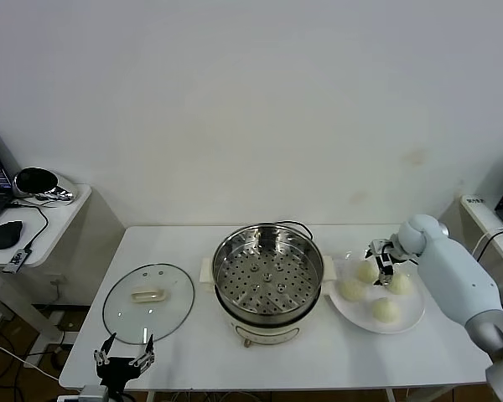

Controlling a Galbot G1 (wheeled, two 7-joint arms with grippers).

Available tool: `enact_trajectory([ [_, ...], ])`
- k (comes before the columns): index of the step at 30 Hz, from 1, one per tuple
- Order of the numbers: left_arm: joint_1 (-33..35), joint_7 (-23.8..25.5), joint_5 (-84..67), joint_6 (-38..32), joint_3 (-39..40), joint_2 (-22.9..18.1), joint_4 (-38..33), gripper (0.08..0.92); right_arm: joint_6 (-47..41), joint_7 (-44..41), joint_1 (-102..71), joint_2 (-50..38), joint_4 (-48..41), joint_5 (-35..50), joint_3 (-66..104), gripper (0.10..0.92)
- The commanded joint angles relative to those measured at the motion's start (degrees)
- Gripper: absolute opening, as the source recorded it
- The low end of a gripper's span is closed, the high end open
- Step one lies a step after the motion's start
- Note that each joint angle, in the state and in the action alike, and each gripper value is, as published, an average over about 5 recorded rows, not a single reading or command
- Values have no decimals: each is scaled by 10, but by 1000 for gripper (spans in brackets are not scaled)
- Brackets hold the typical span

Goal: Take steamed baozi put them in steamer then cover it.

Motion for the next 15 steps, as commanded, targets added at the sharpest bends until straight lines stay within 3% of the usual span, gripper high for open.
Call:
enact_trajectory([
  [1, 0, 0, 0, 0, 0, 0, 1, 823, 0, 1, 0, 1, -1, 1, 2, 805],
  [15, -3, 0, 0, 1, -2, 2, 3, 823, -2, 4, 3, 5, -13, 4, 3, 501],
])
